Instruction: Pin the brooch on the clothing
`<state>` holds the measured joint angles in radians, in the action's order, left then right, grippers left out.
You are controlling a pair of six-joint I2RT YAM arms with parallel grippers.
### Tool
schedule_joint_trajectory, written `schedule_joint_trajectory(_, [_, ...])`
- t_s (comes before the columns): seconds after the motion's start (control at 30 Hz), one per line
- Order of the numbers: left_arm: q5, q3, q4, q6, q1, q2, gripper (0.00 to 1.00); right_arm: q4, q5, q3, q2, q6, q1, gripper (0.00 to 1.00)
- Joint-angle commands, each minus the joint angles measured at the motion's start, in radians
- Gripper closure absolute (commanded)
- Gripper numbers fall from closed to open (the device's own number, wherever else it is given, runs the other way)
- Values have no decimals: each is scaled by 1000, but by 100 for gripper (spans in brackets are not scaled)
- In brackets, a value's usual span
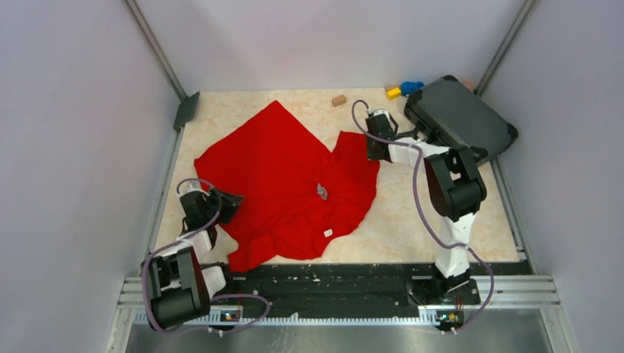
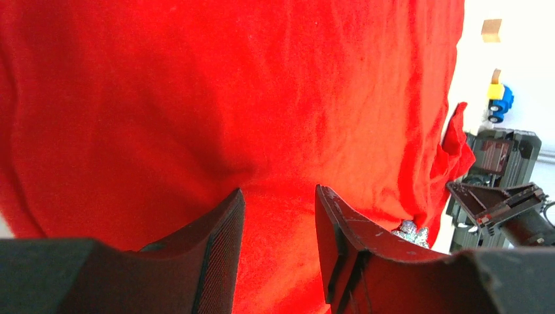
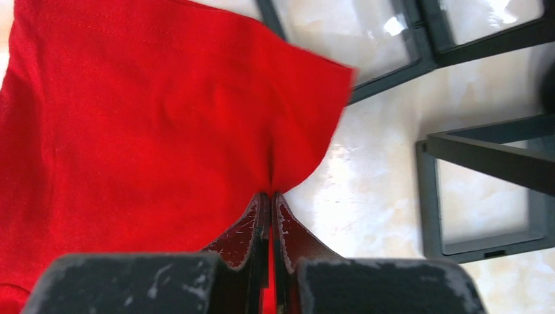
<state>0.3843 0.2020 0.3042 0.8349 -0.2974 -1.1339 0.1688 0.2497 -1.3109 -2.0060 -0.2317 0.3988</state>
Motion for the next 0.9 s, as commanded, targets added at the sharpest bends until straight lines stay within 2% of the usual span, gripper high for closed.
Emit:
schedule_joint_trajectory(0.0, [5, -23, -12, -17, -44, 5, 52, 65, 66, -9, -15, 0, -42, 100])
schedule_joint_trajectory(0.3, [-8, -26, -46, -14, -72, 27, 53, 82, 74, -24, -12, -3, -55, 100])
schedule_joint_trajectory(0.43, [-8, -5, -100, -55, -74, 80, 52, 84, 22, -31, 2, 9, -56, 100])
schedule_joint_trajectory(0.47, [-7, 11, -127, -75, -74, 98, 50, 86, 1, -34, 10, 16, -56, 98])
schedule_joint_trajectory(0.57, [-11, 62, -188, -117, -72, 163, 43, 84, -73, -39, 49, 36, -52, 78])
schedule_joint_trajectory(0.6, [-17, 79, -206, -130, -68, 186, 41, 86, -92, -44, 187, 44, -48, 72])
schedule_joint_trajectory(0.63, [-26, 101, -226, -141, -62, 205, 40, 89, -111, -47, 93, 51, -44, 66])
schedule_joint_trajectory(0.7, [-47, 152, -265, -168, -35, 227, 38, 97, -127, -55, 106, 65, -31, 55])
schedule_joint_trajectory(0.77, [-80, 224, -295, -196, 15, 223, 38, 106, -129, -56, 139, 72, -13, 49])
schedule_joint_trajectory(0.87, [-160, 315, -300, -225, 133, 181, 37, 124, -108, -54, 191, 74, 18, 45])
